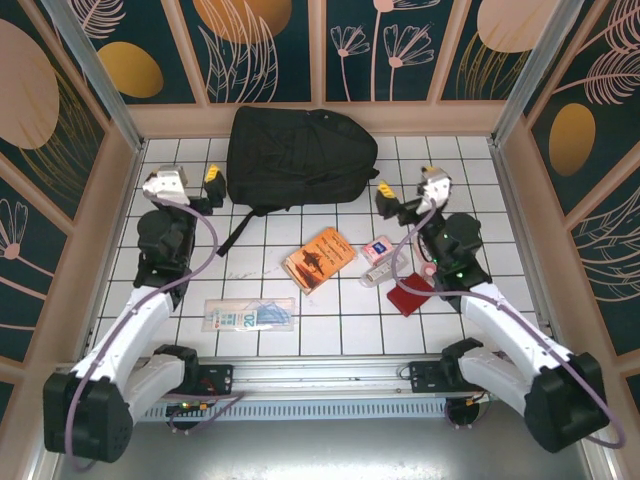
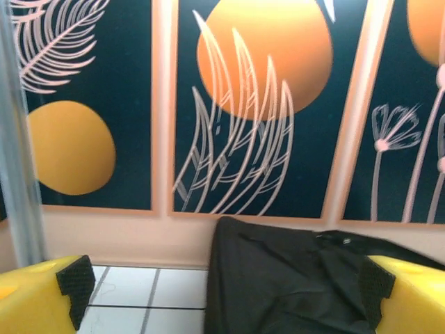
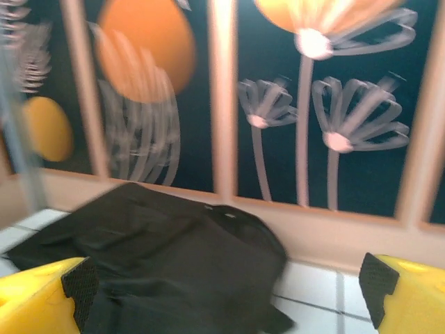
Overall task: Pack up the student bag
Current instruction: Rotate the student bag at the top-center of the table.
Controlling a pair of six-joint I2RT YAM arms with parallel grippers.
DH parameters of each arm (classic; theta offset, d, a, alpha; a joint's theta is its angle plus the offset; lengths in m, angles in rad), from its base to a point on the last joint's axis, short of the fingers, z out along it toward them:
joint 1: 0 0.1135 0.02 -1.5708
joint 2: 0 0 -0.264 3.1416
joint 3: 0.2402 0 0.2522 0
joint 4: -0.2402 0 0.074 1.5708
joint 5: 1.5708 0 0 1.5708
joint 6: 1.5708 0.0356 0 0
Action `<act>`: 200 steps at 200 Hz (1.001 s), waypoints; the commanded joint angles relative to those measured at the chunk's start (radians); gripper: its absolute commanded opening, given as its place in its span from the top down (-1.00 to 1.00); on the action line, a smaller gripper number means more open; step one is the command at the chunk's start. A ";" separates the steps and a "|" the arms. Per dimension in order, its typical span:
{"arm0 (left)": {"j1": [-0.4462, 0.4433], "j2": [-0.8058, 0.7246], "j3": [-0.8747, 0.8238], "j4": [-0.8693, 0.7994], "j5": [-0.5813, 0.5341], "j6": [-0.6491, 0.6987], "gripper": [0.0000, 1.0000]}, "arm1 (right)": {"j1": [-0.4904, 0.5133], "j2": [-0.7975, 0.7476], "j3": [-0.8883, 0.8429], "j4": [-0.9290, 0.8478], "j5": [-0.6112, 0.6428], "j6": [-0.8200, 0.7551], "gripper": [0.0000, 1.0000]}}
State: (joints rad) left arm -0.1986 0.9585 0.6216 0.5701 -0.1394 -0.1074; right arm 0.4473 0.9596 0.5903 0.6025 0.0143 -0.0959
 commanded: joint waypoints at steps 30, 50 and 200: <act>-0.044 0.056 0.377 -0.788 -0.176 -0.453 -0.97 | 0.139 0.154 0.498 -0.709 0.329 0.352 -0.98; -0.044 0.094 0.356 -0.741 -0.061 -0.574 -0.97 | -0.013 0.280 0.656 -0.884 0.213 0.508 -0.97; -0.041 0.681 0.559 -0.743 0.109 -0.793 -0.93 | -0.263 1.325 1.456 -1.148 -0.388 0.577 -0.37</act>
State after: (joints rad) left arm -0.2413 1.5730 1.1072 -0.1619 -0.0334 -0.8742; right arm 0.1864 2.2562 1.9694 -0.4950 -0.3115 0.4732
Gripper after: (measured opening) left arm 0.969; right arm 0.735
